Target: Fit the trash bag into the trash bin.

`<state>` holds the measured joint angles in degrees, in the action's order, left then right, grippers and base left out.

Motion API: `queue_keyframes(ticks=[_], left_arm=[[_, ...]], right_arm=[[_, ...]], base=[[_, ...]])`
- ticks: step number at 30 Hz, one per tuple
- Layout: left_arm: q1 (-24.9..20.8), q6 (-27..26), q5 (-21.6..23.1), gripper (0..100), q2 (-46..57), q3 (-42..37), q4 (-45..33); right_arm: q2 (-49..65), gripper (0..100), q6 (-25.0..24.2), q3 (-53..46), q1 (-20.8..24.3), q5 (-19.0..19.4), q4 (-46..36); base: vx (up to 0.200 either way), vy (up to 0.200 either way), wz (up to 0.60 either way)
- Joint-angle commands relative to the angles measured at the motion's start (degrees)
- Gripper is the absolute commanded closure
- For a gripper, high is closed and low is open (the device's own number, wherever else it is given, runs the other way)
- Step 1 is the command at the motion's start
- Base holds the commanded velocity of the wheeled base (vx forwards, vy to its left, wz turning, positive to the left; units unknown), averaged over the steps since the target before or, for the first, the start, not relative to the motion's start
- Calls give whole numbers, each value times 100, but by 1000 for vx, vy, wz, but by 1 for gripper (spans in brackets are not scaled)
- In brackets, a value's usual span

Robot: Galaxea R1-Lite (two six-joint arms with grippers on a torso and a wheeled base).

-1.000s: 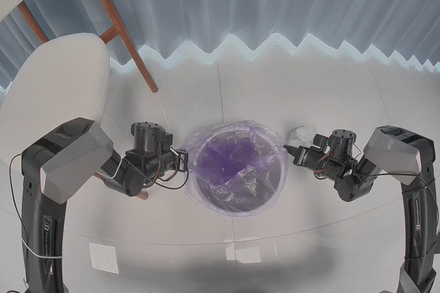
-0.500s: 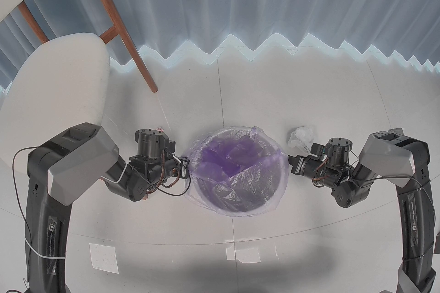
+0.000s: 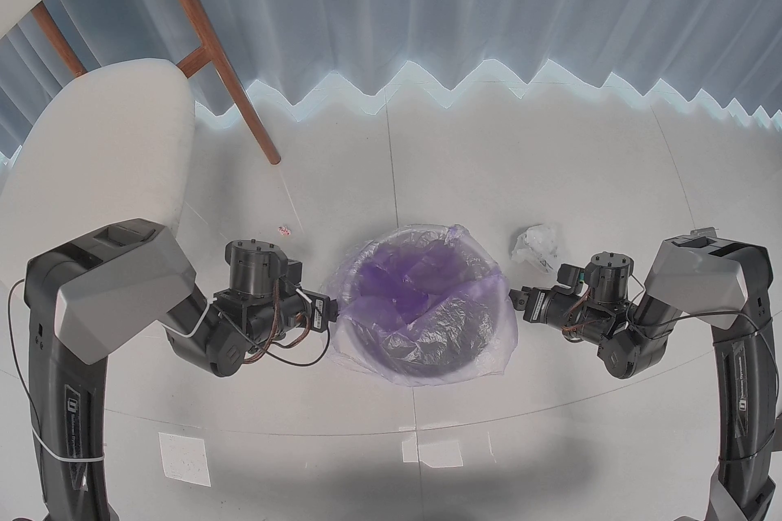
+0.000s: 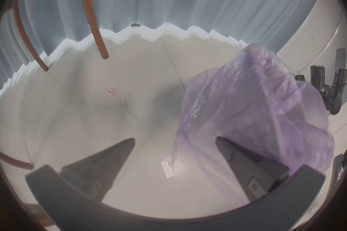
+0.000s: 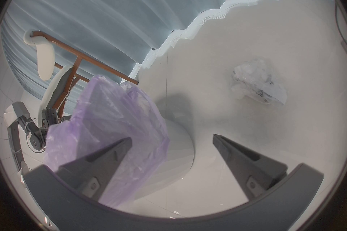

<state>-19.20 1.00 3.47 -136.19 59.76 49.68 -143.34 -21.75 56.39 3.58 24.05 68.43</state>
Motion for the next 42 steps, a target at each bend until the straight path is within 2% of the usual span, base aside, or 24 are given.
queue_keyframes(ticks=[1, 5, 6, 9, 16, 19, 22, 24, 26, 27, 28, 31, 35, 42], left_arm=[[4, 14, 13, 0, 752, -1036, 517], [-14, 146, 13, 0, 1244, -1889, 868], [-14, 146, 13, 0, 1244, -1889, 868], [-58, 313, -13, 0, 1587, -2592, 1185], [-66, 410, -22, 0, 1745, -3629, 2081], [-225, 568, 74, 0, 1798, -4244, 2749], [-515, 1034, 171, 0, 1754, -4675, 3101], [-690, 1333, 171, 0, 1737, -4798, 3233], [-1007, 1957, 154, 0, 1701, -4868, 3364], [-1033, 2001, 145, 0, 1701, -4868, 3373], [-1253, 2563, 118, 0, 1666, -4860, 3400], [-1393, 3143, 118, 0, 1552, -4833, 3400], [-1350, 3521, 92, 0, 1130, -4684, 3663], [-1385, 3987, 48, 0, 805, -4315, 3672]], right_arm=[[614, 0, -5, -761, 2, 21, 197], [834, 0, -22, -1262, -7, 21, 452], [834, 0, -22, -1262, -7, 21, 452], [851, 0, -22, -1886, -24, 12, 997], [781, 0, -22, -2458, -33, -41, 1683], [842, 0, -31, -2730, -24, -111, 1876], [842, 0, -58, -3020, -16, -129, 2157], [834, 0, -66, -3082, -24, -138, 2157], [851, 0, -84, -3178, -60, -190, 2157], [851, 0, -84, -3187, -60, -199, 2157], [869, 0, -146, -3266, -156, -208, 2157], [922, 0, -251, -3319, -191, -208, 2157], [1009, 0, -304, -3389, -191, -208, 2157], [1027, 0, -304, -3416, -156, -217, 2157]], base=[[0, 0, 0], [0, 0, 0], [0, 0, 0], [0, 0, 0], [0, 0, 0], [0, 0, 0], [0, 0, 0], [0, 0, 0], [0, 0, 0], [0, 0, 0], [0, 0, 0], [0, 0, 0], [0, 0, 0], [0, 0, 0]])
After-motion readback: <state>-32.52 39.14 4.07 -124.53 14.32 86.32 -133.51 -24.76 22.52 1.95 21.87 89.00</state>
